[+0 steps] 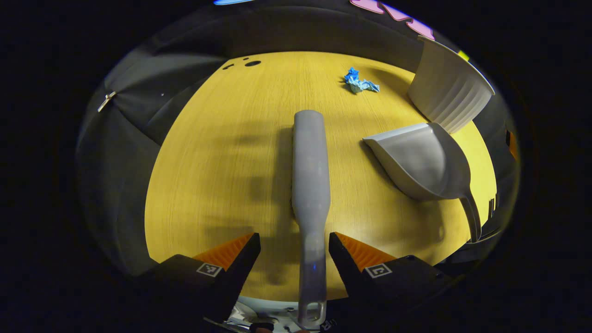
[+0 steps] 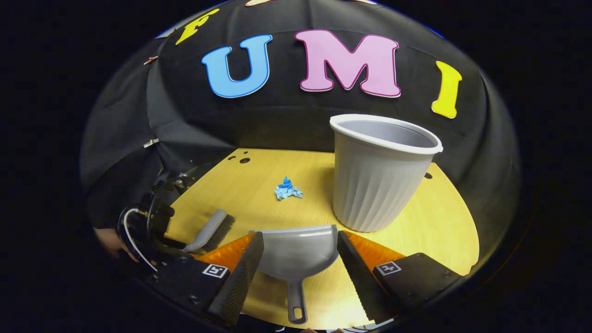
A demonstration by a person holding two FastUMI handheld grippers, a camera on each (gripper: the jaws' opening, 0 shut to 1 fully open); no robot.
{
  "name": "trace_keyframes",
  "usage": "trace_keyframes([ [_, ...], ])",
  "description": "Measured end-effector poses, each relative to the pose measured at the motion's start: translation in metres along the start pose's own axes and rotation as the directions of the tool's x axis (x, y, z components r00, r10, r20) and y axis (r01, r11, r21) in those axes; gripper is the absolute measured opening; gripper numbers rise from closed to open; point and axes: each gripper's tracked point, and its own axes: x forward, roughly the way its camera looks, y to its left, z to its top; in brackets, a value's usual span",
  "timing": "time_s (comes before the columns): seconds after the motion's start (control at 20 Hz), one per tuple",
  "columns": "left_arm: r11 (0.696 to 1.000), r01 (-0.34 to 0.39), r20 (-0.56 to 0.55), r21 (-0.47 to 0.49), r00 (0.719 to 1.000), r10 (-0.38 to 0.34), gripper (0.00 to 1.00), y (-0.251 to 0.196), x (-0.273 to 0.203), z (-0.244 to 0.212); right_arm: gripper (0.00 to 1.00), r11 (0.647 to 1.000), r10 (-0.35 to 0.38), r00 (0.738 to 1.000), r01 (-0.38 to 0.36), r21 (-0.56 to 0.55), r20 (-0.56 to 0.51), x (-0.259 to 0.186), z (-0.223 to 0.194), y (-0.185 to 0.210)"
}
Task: Pick up the small broom and dustpan from the desktop, sweep the trash into the dustpan with the broom, and then empty the trash into the garbage bin.
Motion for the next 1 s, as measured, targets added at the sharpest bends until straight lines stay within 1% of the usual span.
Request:
trace_keyframes([
  [0.15, 1.000, 0.007, -0.042, 0.016, 0.999, -0.007, 0.95, -0.003, 0.009, 0.002, 0.99, 1.000, 0.006, 1.000, -0.006, -0.004, -0.026, -0.003, -0.009, 0.003],
  [0.25, 0.999, 0.027, -0.057, 0.035, 0.998, -0.025, 0.94, -0.008, 0.015, 0.004, 0.99, 1.000, -0.007, 0.999, 0.007, 0.016, -0.045, -0.005, -0.015, 0.000],
  [0.3, 0.998, 0.032, -0.071, 0.048, 0.997, -0.029, 0.87, -0.010, 0.013, 0.005, 0.99, 0.999, -0.016, 0.998, 0.017, 0.029, -0.057, -0.007, -0.019, -0.002],
  [0.35, 0.997, 0.039, -0.081, 0.062, 0.996, -0.034, 0.84, -0.011, 0.017, 0.005, 0.99, 0.999, -0.025, 0.997, 0.028, 0.043, -0.072, -0.008, -0.024, -0.003],
  [0.4, 0.996, 0.042, -0.085, 0.078, 0.996, -0.036, 0.72, -0.013, 0.018, 0.006, 0.99, 0.998, -0.033, 0.996, 0.038, 0.057, -0.084, -0.010, -0.028, -0.004],
  [0.5, 0.994, 0.047, -0.085, 0.102, 0.996, -0.038, 0.57, -0.016, 0.020, 0.007, 0.99, 0.996, -0.046, 0.993, 0.055, 0.076, -0.113, -0.012, -0.036, -0.006],
  [0.55, 0.995, 0.044, -0.084, 0.088, 0.996, -0.037, 0.47, -0.015, 0.021, 0.005, 0.99, 0.995, -0.050, 0.991, 0.061, 0.083, -0.127, -0.015, -0.040, -0.006],
  [0.6, 0.996, 0.042, -0.072, 0.073, 0.997, -0.037, 0.34, -0.016, 0.018, 0.008, 0.99, 0.994, -0.052, 0.988, 0.065, 0.090, -0.144, -0.016, -0.042, -0.005],
  [0.65, 0.997, 0.045, -0.059, 0.068, 0.997, -0.041, 0.32, -0.016, 0.017, 0.007, 0.99, 0.993, -0.050, 0.985, 0.067, 0.100, -0.162, -0.018, -0.048, -0.002],
  [0.7, 0.997, 0.050, -0.039, 0.066, 0.998, -0.048, 0.27, -0.016, 0.017, 0.007, 0.99, 0.992, -0.039, 0.982, 0.061, 0.113, -0.184, -0.017, -0.051, 0.002],
  [0.75, 0.996, 0.060, -0.015, 0.061, 0.998, -0.059, 0.28, -0.016, 0.016, 0.008, 0.99, 0.991, -0.005, 0.975, 0.034, 0.129, -0.221, -0.016, -0.058, 0.013],
  [0.8, 0.995, 0.078, 0.002, 0.055, 0.997, -0.078, 0.27, -0.017, 0.016, 0.008, 0.99, 0.990, 0.027, 0.963, 0.012, 0.142, -0.267, -0.017, -0.065, 0.023],
  [0.85, 0.994, 0.100, 0.014, 0.048, 0.995, -0.101, 0.27, -0.018, 0.016, 0.007, 0.99, 0.989, 0.043, 0.956, 0.001, 0.150, -0.289, -0.017, -0.068, 0.029],
  [0.9, 0.992, 0.120, 0.022, 0.043, 0.992, -0.121, 0.25, -0.018, 0.015, 0.005, 0.99, 0.988, 0.043, 0.952, 0.003, 0.152, -0.302, -0.013, -0.069, 0.030],
  [1.0, 0.991, 0.134, 0.044, 0.025, 0.990, -0.135, 0.25, -0.009, 0.009, 0.001, 0.99, 0.990, 0.036, 0.946, 0.010, 0.140, -0.322, -0.008, -0.072, 0.033],
])
